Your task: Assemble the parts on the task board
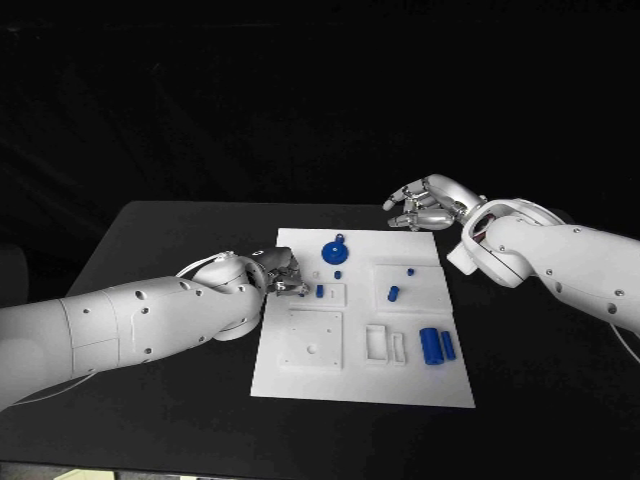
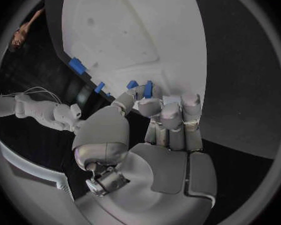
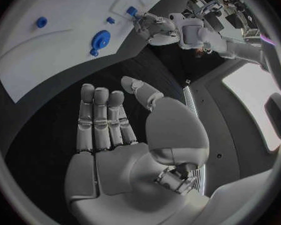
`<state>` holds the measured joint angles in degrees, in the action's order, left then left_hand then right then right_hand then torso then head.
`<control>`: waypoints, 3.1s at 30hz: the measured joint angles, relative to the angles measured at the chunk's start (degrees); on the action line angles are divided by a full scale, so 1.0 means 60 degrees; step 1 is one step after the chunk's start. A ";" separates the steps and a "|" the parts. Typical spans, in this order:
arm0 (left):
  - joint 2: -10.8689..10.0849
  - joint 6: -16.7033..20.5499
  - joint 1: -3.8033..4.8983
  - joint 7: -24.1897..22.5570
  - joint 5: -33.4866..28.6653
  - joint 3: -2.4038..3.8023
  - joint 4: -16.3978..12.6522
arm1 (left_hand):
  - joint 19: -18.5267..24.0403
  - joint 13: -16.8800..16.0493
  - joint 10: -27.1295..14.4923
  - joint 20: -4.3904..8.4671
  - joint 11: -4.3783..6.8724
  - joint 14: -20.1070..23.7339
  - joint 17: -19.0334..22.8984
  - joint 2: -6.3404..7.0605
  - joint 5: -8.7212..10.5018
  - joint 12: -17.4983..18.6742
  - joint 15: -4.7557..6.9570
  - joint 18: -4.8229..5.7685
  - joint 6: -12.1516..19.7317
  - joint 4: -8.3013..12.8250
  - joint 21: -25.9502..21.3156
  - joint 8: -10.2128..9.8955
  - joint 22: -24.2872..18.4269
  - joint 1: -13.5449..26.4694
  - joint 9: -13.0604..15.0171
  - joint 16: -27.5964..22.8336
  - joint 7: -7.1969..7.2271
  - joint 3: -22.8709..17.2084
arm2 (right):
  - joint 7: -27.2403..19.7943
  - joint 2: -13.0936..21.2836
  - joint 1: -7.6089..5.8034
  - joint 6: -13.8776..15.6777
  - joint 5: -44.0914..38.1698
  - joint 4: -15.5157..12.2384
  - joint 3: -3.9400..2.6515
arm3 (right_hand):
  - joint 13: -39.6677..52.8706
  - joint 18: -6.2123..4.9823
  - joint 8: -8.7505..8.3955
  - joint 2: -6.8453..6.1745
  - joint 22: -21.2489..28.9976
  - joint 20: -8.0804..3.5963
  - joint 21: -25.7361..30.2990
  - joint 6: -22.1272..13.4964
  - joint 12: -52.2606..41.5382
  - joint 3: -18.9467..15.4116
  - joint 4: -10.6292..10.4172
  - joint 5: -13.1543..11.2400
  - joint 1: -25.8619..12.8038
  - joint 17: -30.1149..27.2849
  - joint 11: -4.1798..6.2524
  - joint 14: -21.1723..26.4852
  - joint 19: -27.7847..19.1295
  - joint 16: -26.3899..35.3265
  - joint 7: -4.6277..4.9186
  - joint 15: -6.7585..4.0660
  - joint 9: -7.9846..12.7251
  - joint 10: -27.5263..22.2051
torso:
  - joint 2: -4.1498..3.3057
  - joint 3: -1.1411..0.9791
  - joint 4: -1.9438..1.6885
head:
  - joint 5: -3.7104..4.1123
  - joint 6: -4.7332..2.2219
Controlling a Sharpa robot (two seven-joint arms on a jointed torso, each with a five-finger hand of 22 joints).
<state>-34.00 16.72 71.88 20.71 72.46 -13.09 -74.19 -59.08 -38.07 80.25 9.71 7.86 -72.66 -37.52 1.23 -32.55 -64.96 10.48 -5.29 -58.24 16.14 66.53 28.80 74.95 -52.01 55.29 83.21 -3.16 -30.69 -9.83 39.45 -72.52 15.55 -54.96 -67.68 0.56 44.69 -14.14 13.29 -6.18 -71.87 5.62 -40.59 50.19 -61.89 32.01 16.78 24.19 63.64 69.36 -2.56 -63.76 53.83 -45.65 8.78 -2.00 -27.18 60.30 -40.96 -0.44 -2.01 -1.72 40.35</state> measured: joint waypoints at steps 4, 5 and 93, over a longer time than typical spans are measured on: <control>0.0002 -0.0091 0.0007 0.0008 0.0016 0.0008 0.0007 | 0.0000 -0.0011 -0.0001 0.0000 -0.0001 -0.0015 0.0000 -0.0037 -0.0005 0.0000 -0.0015 -0.0001 0.0000 0.0000 0.0000 0.0040 -0.0001 0.0037 0.0210 0.0000 0.0000 0.0000 | 0.0000 0.0001 0.0000 -0.0003 0.0000 0.0003 0.0000 | 0.0000 0.0000 0.0000 0.0000 0.0000 0.0000 0.0000 0.0000 0.0000 0.0000 0.0000 0.0047 0.0000 0.0000 0.0000 0.0000 0.0000 0.0000 0.0000 0.0000 0.0009 0.0000 | 0.0000 0.0008 -0.0003 | 0.0012 0.0005; 0.0002 -0.0114 0.0009 0.0010 0.0020 0.0010 0.0007 | 0.0000 -0.0013 -0.0001 0.0000 -0.0001 -0.0015 -0.0003 -0.0069 -0.0048 -0.0023 -0.0015 0.0000 0.0000 0.0000 0.0000 0.0054 -0.0001 0.0069 0.0269 0.0000 0.0000 0.0000 | 0.0000 0.0001 0.0000 -0.0003 0.0000 0.0004 0.0000 | 0.0000 0.0000 0.0000 0.0000 0.0000 0.0000 0.0000 0.0000 0.0000 0.0000 0.0000 0.0047 0.0000 0.0000 0.0000 0.0000 0.0000 0.0000 0.0000 0.0000 0.0009 0.0000 | 0.0000 0.0011 -0.0004 | 0.0016 0.0009; 0.0141 -0.0565 -0.0036 0.0069 -0.0269 0.0081 0.0369 | 0.0001 0.0286 -0.0015 0.0001 -0.0013 -0.0160 0.0097 0.0813 0.4049 -0.0185 0.0238 -0.0009 -0.1284 -0.1859 0.0077 0.0346 -0.0003 0.1138 0.0615 -0.0038 0.0790 -0.0967 | -0.0001 -0.0115 0.0029 -0.0095 0.0001 0.0120 0.0000 | -0.0014 0.0001 0.0000 -0.0001 -0.0013 0.0000 0.0000 0.0001 0.0000 -0.0001 0.0000 0.0369 -0.0075 0.0002 0.0000 0.0000 0.0000 0.0000 -0.0034 0.0002 0.0024 0.0001 | 0.0002 0.0011 -0.0003 | 0.0089 0.0037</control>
<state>-33.16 13.33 71.66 21.13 70.84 -12.61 -71.98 -59.08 -36.36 80.16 9.71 7.78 -73.62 -36.94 6.10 -8.26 -66.07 11.91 -5.35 -65.95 4.99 66.99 30.88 74.93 -45.18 58.98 82.98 1.58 -36.49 -9.84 38.76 -72.35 14.98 -54.95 -66.96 0.56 44.61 -14.13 13.29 -6.19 -71.95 5.62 -40.60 50.20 -61.89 32.01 16.78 26.41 63.19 69.37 -2.56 -63.76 53.83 -45.65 8.58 -1.99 -27.04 60.30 -40.95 -0.37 -2.02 -1.19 40.57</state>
